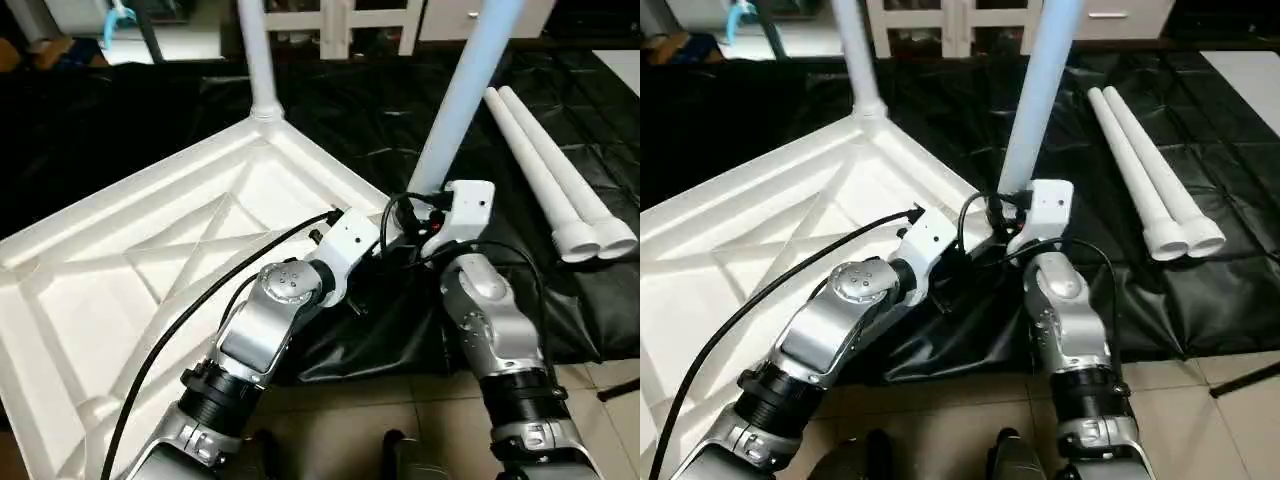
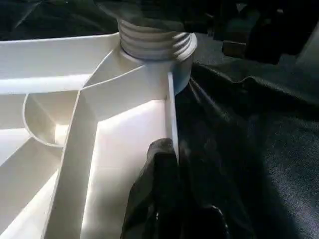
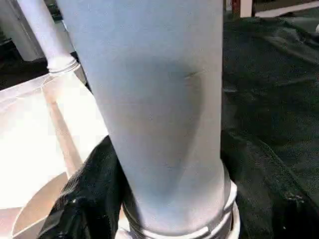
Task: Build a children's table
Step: Insert table leg to table base
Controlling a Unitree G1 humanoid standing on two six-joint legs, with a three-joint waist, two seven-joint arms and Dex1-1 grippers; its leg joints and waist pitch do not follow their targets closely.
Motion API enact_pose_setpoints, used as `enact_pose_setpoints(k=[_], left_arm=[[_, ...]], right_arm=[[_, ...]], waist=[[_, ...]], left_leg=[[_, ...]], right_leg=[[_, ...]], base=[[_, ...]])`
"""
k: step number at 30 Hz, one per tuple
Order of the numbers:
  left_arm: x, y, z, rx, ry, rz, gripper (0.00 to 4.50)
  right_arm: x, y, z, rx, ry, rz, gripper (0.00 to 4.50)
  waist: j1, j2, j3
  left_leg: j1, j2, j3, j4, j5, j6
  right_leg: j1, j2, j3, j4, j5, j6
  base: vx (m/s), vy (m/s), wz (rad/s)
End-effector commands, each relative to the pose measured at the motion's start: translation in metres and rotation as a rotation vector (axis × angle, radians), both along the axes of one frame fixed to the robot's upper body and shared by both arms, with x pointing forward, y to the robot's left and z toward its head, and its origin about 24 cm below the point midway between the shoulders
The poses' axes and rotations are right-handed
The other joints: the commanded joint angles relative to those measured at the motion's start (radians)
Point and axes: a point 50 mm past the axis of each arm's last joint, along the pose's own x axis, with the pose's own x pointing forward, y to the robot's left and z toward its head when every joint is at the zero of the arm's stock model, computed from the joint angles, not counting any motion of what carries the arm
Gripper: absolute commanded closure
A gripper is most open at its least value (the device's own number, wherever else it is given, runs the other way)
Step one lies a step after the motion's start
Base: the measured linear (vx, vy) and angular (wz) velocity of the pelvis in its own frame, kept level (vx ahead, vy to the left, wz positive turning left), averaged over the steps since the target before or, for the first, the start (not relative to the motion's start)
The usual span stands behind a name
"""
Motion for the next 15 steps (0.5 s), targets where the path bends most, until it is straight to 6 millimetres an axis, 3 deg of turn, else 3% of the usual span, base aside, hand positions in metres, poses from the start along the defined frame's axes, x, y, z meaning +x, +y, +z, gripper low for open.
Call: enact_pose_setpoints(k=[1, 3, 6, 7, 9, 11, 13, 15], left_arm=[[-0.006, -0.009, 0.007, -0.037, -0.028, -0.091, 4.50], [-0.006, -0.002, 0.005, -0.019, -0.031, -0.097, 4.50], [-0.010, 0.007, 0.001, 0.011, -0.048, -0.174, 4.50], [-0.013, 0.009, 0.001, 0.015, -0.053, -0.208, 4.50], [-0.018, 0.014, 0.000, 0.021, -0.062, -0.289, 4.50], [-0.025, 0.020, 0.000, 0.030, -0.077, -0.373, 4.50], [-0.032, 0.027, -0.002, 0.050, -0.072, -0.451, 4.50], [-0.037, 0.035, -0.005, 0.071, -0.055, -0.496, 4.50]], right_arm=[[-0.005, -0.001, -0.023, -0.040, 0.092, 0.033, 1.94], [-0.006, -0.001, -0.014, -0.059, 0.029, 0.100, 1.94], [-0.013, -0.008, 0.001, -0.080, -0.058, 0.210, 1.94], [-0.016, -0.012, 0.006, -0.110, -0.081, 0.240, 1.38], [-0.022, -0.022, 0.015, -0.181, -0.120, 0.279, 1.24], [-0.028, -0.033, 0.022, -0.238, -0.137, 0.337, 1.04], [-0.034, -0.045, 0.030, -0.283, -0.143, 0.399, 0.77], [-0.041, -0.055, 0.038, -0.311, -0.149, 0.485, 0.65]], waist=[[-0.001, -0.013, -0.054], [0.003, -0.014, -0.057], [0.013, -0.019, -0.065], [0.018, -0.019, -0.069], [0.024, -0.023, -0.071], [0.033, -0.017, -0.073], [0.042, -0.017, -0.075], [0.046, -0.016, -0.084]], left_leg=[[0.040, 0.013, -0.021, -0.087, -0.590, -0.028], [0.038, 0.013, -0.020, -0.086, -0.566, -0.018], [0.030, 0.014, -0.012, -0.082, -0.466, 0.020], [0.028, 0.016, -0.006, -0.078, -0.414, 0.041], [0.030, 0.020, 0.001, -0.075, -0.375, 0.066], [0.032, 0.021, 0.002, -0.072, -0.354, 0.073], [0.033, 0.024, 0.008, -0.067, -0.313, 0.083], [0.036, 0.026, 0.013, -0.058, -0.236, 0.108]], right_leg=[[0.007, 0.009, -0.011, -0.078, -0.432, -0.077], [0.011, 0.007, -0.008, -0.077, -0.413, -0.082], [0.019, 0.006, 0.000, -0.070, -0.315, -0.101], [0.020, 0.006, 0.003, -0.066, -0.259, -0.121], [0.017, 0.006, 0.004, -0.067, -0.272, -0.142], [0.016, 0.005, 0.006, -0.066, -0.279, -0.147], [0.014, 0.007, 0.008, -0.060, -0.219, -0.161], [0.020, 0.008, 0.008, -0.045, -0.114, -0.199]], base=[[0.000, 0.000, 0.00], [0.000, 0.000, 0.00], [0.000, 0.000, 0.00], [0.000, 0.000, 0.00], [0.000, 0.000, 0.00], [0.000, 0.000, 0.00], [0.060, -0.031, 0.06], [0.069, -0.024, 0.06]])
